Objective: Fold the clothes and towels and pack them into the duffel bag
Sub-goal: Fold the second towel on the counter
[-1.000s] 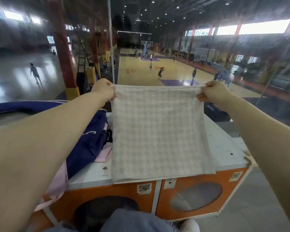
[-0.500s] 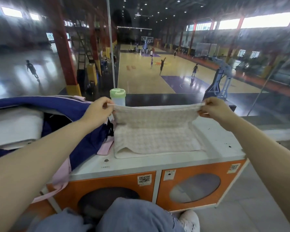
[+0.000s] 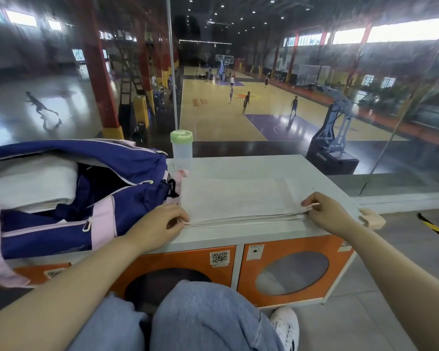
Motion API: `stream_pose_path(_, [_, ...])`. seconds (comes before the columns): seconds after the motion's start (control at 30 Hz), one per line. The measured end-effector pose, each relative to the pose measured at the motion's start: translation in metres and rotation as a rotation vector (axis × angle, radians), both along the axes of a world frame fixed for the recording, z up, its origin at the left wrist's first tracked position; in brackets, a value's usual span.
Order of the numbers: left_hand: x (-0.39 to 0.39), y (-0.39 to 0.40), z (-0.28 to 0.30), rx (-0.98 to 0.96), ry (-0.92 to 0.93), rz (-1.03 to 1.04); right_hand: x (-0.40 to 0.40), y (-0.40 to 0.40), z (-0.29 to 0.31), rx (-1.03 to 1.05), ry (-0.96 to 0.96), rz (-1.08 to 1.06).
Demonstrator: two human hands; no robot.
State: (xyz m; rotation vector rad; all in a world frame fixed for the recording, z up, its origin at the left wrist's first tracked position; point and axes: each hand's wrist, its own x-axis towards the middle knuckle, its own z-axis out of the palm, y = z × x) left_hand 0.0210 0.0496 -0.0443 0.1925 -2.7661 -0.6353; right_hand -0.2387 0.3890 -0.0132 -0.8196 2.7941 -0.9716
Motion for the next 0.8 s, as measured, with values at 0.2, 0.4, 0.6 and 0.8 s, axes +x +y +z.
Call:
stream_pose_path(0.2, [-0.016,0.012,0.032,-0.456,-0.108,0.104,0.002,-0.008,-0.002,0.024,0.027,-0.126])
stream_pose_path(0.4, [-0.072,0.059,0.033,-0.287,-0.052,0.160,0.005,-0.020,0.002,0.289,-0.045,-0.297])
stream_pose_path(0.6, [-0.092,0.067,0.000,-0.266,-0.354,0.227,0.010,-0.031,0.012,0.289,-0.197,-0.314])
stream_pose_path(0.8, [-0.091,0.066,-0.001,-0.281,-0.371,0.202,0.013,-0.041,0.032,-0.264,-0.375,-0.359])
